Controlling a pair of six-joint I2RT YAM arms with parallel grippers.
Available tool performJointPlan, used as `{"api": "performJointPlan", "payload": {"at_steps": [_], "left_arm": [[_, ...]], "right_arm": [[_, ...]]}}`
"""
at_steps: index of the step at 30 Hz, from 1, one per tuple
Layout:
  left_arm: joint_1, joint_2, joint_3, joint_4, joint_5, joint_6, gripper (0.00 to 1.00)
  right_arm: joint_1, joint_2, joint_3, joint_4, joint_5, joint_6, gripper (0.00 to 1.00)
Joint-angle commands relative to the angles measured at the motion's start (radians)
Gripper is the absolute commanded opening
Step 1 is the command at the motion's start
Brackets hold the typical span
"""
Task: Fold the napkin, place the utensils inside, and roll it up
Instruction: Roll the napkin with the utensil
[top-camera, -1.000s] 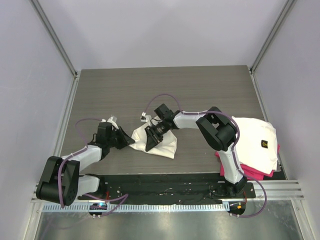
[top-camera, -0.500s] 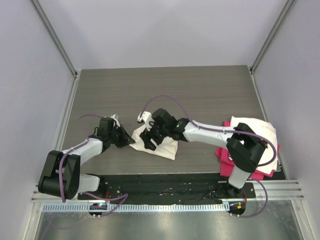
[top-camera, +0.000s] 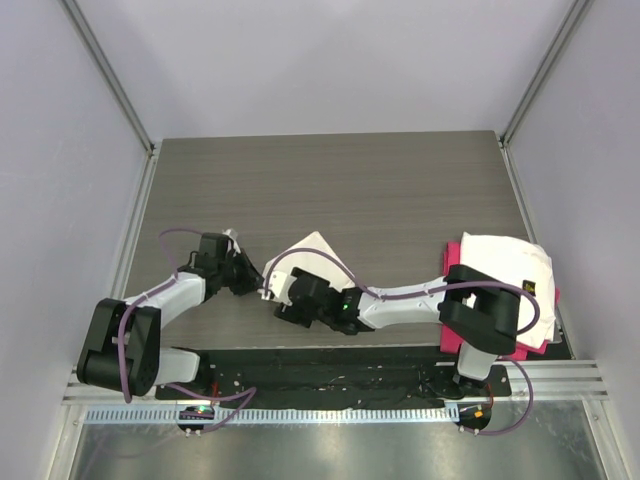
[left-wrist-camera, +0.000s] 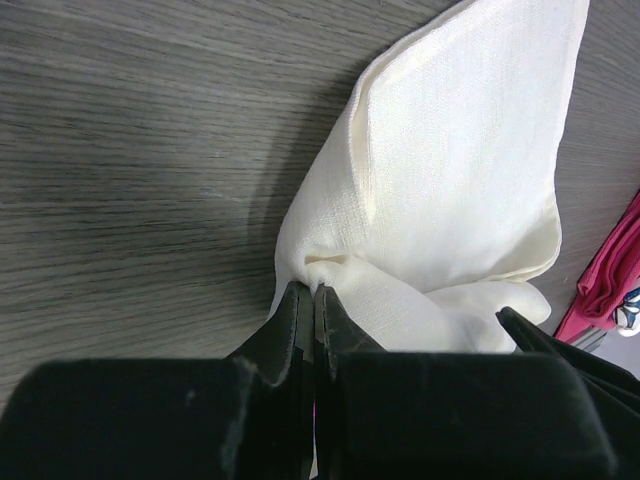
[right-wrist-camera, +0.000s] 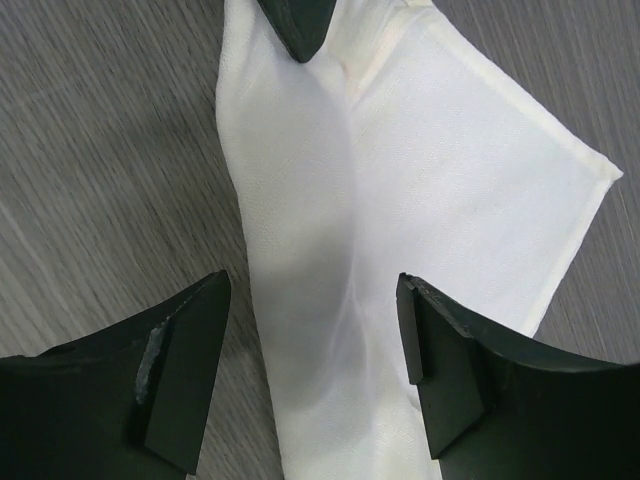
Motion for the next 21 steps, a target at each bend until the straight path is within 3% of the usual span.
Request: {"api": "performJointPlan", "payload": {"at_steps": [1, 7, 9, 12, 14, 20, 21], "left_arm": [[-0.002, 0.006, 0.023, -0.042, 0.002, 0.025, 0.0], [-0.002, 0.015, 0.028, -0.044, 0.008, 0.028, 0.0], [-0.003, 0.015, 0.031, -0.042, 0.014, 0.031, 0.0], [-0.002, 0.012, 0.033, -0.021, 0.031, 0.035, 0.0], [-0.002, 0.01, 0.039, -0.005, 0.04, 0.035, 0.01], [-0.002, -0.002, 0.068, 0.002, -0.007, 0.038, 0.35], [-0.002, -0.007, 0.065, 0.002, -0.018, 0.041, 0.47]], "right_arm": [[0.012, 0.034, 0.017, 0.075, 0.044, -0.032, 0.74], [0.011, 0.077, 0.024, 0.071, 0.062, -0.018, 0.67], [-0.002, 0.104, 0.049, 0.048, 0.051, -0.001, 0.55], [-0.054, 0.159, 0.127, -0.129, -0.068, 0.06, 0.43], [-0.091, 0.201, 0.196, -0.213, -0.241, 0.12, 0.35], [-0.164, 0.247, 0.23, -0.349, -0.546, 0.186, 0.27], [-0.172, 0.252, 0.23, -0.363, -0.574, 0.198, 0.25]]}}
